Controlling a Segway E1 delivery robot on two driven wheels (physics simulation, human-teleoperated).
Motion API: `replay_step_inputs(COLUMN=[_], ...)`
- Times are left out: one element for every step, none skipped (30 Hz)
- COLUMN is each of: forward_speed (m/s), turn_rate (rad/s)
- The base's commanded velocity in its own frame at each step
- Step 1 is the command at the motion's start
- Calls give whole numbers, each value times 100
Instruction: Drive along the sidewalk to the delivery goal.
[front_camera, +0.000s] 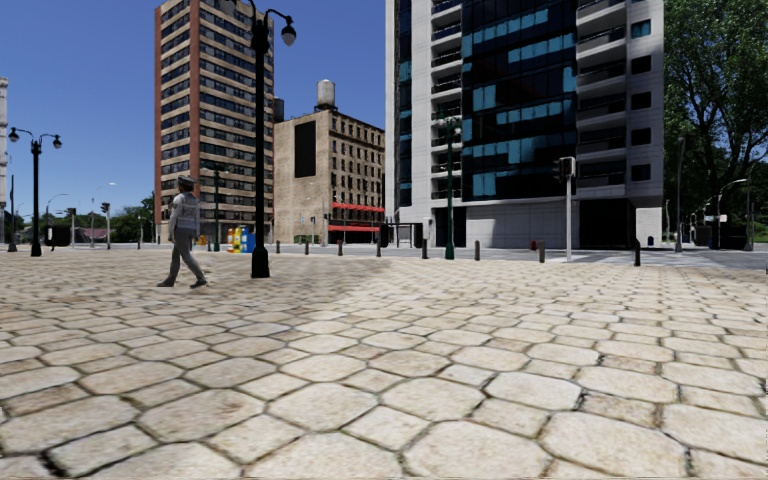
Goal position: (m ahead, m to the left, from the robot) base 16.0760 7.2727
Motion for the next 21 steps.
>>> replay_step_inputs(forward_speed=[200,200,200,200,200,200,200,200,200,200,200,200,200,200,200,200,200,200,200,200,200], turn_rate=[0,0,0,0,0,0,0,0,0,0,0,0,0,0,0,0,0,0,0,0,0])
